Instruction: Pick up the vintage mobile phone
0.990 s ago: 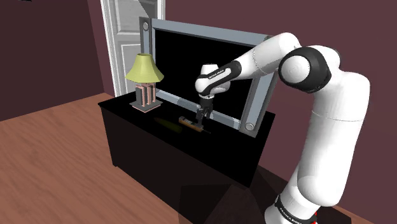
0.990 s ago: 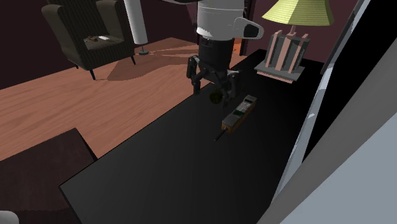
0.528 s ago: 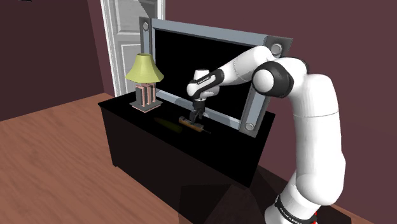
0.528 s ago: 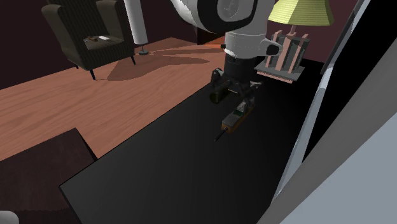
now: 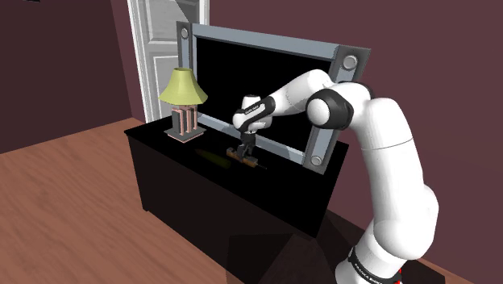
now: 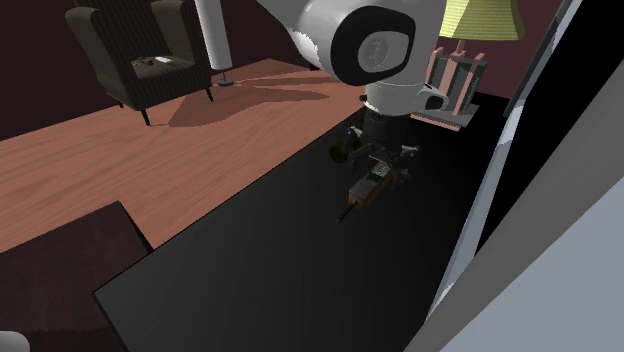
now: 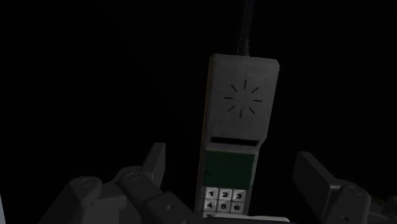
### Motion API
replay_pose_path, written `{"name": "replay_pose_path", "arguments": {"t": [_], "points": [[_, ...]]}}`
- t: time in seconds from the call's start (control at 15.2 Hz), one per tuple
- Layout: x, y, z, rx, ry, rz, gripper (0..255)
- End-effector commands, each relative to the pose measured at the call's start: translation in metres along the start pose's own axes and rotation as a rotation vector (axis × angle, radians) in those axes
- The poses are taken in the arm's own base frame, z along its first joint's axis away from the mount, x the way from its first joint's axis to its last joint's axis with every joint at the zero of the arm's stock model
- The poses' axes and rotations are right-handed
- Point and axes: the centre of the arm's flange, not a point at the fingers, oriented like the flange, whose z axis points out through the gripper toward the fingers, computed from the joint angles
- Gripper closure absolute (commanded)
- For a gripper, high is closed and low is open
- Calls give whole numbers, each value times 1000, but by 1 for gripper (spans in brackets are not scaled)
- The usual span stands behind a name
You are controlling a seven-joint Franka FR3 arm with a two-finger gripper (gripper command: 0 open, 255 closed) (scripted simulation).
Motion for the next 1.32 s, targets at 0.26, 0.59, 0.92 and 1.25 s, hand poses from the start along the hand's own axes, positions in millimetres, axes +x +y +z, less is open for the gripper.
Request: {"name": "replay_pose_path", "arguments": {"t": [0.26, 0.59, 0.92, 1.25], "points": [[-1, 1, 14, 0, 0, 0, 255], [-1, 1, 14, 0, 0, 0, 255], [0, 0, 3, 0, 0, 0, 255], [-1, 0, -24, 0, 0, 0, 255]]}}
